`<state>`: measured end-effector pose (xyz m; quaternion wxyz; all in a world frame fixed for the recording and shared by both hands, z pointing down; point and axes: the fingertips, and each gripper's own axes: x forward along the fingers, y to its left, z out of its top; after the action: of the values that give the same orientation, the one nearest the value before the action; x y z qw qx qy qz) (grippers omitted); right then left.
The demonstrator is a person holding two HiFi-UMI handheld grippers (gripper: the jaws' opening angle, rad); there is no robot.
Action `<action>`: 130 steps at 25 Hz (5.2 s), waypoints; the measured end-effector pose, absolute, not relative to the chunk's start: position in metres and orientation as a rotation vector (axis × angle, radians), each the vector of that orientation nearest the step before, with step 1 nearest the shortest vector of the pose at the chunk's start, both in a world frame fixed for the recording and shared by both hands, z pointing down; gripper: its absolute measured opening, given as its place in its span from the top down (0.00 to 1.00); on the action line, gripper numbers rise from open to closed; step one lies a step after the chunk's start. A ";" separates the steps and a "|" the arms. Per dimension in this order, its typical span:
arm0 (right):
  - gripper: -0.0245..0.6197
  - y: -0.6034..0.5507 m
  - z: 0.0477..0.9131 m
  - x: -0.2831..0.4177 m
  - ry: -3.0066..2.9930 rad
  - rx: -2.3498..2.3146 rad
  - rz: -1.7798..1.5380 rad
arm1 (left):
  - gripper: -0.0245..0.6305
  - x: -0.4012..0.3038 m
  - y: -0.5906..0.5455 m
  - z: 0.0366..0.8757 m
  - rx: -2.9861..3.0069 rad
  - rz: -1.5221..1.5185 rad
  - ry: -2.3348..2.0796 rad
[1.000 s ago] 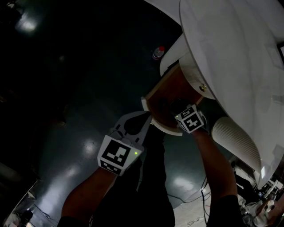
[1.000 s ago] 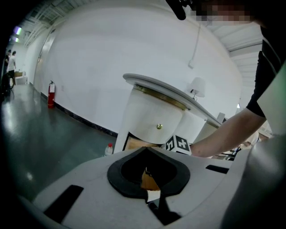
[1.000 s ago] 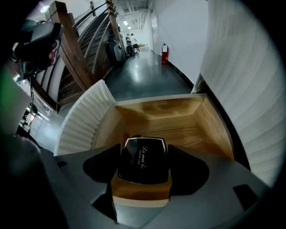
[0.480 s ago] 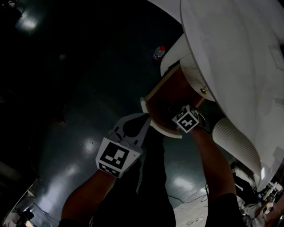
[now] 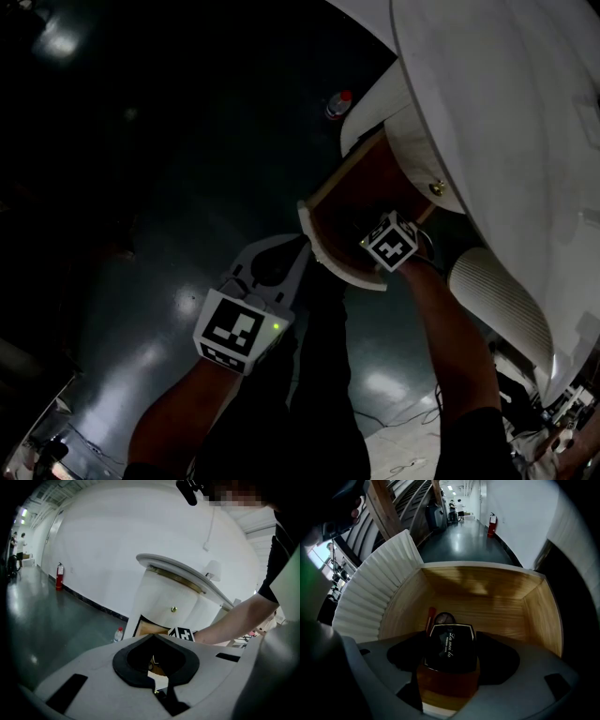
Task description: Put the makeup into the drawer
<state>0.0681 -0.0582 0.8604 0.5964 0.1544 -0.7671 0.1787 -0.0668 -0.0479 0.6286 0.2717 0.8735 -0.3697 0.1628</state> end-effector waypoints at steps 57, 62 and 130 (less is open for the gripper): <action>0.53 -0.108 0.806 0.049 -1.983 0.900 0.631 | 0.95 -0.078 -0.033 0.584 2.390 0.381 -1.059; 0.53 -0.085 0.734 0.050 -2.008 0.995 0.596 | 0.95 -0.079 -0.027 0.534 2.406 0.363 -1.086; 0.94 0.217 0.082 0.228 -2.520 1.798 0.153 | 0.95 0.088 0.160 0.079 2.949 0.113 -0.864</action>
<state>0.2278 0.2174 0.0816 0.0213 0.5799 -0.8129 0.0493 0.0876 0.1603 0.0793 0.0332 0.9584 -0.2810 0.0367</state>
